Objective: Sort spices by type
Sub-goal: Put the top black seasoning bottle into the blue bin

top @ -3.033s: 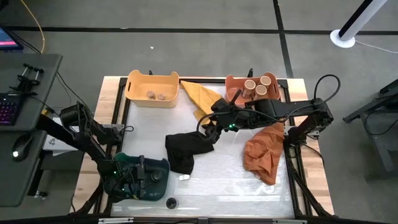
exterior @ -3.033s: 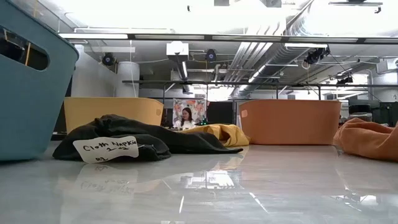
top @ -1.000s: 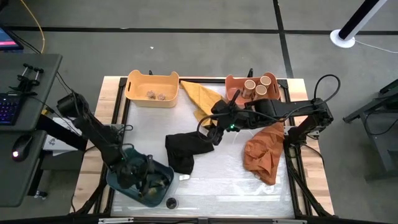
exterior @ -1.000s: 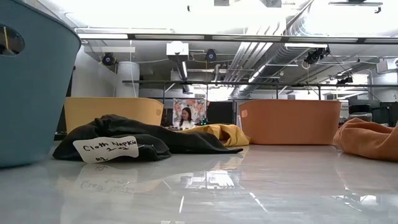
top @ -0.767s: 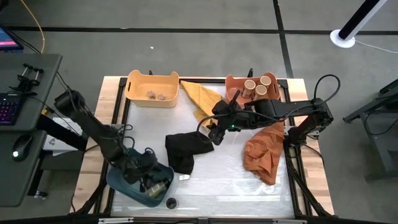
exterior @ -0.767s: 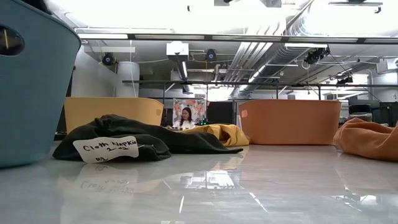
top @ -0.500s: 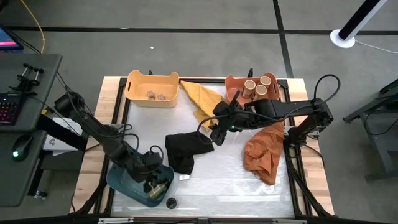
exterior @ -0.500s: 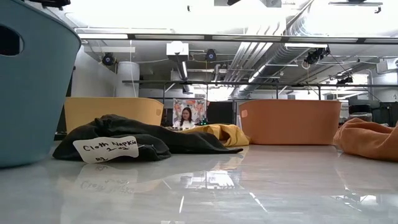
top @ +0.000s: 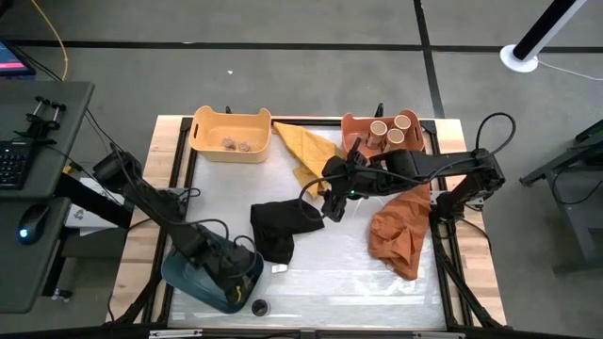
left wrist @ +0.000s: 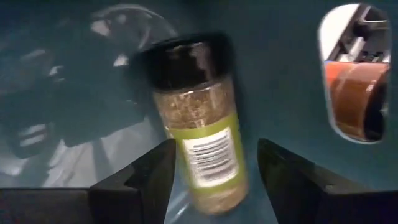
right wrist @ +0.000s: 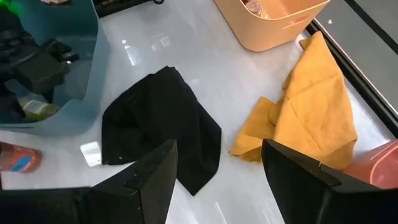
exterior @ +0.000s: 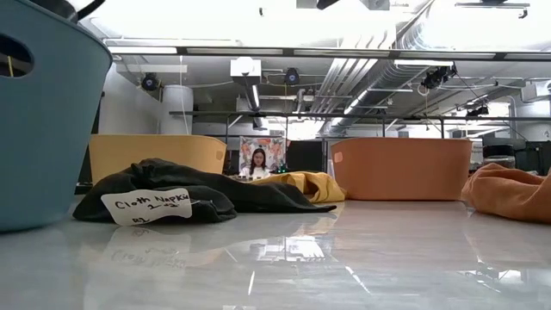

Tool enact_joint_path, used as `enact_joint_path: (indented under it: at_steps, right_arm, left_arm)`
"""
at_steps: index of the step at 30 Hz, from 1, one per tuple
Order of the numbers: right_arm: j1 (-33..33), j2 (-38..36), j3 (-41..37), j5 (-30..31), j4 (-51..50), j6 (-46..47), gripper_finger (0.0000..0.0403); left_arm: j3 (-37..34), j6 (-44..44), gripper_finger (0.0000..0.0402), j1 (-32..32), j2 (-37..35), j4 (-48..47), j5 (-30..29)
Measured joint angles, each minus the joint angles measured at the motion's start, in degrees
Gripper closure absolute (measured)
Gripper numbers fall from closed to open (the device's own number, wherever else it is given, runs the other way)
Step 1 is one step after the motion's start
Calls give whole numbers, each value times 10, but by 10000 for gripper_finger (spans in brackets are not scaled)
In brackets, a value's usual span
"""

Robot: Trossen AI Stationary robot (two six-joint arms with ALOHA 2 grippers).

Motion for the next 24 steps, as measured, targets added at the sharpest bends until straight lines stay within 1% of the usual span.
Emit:
enact_joint_path:
  at_steps: [3, 12, 17, 20, 24]
  right_arm:
    - [-5, 0, 0, 0, -9, -1, 174]
    - [-26, 0, 0, 0, -19, -12, 174]
    - [-34, 0, 0, 0, -18, -16, 174]
    - [-36, 0, 0, 0, -18, -16, 174]
    - [-36, 0, 0, 0, -18, -16, 174]
  left_arm:
    - [0, -15, 192, 0, 4, 17, -2]
    - [1, -33, 193, -2, 35, 2, -5]
    - [3, -29, 193, -2, 51, 2, -6]
    - [3, -27, 193, -2, 51, -24, -10]
    - [2, -22, 194, -2, 37, -98, -34]
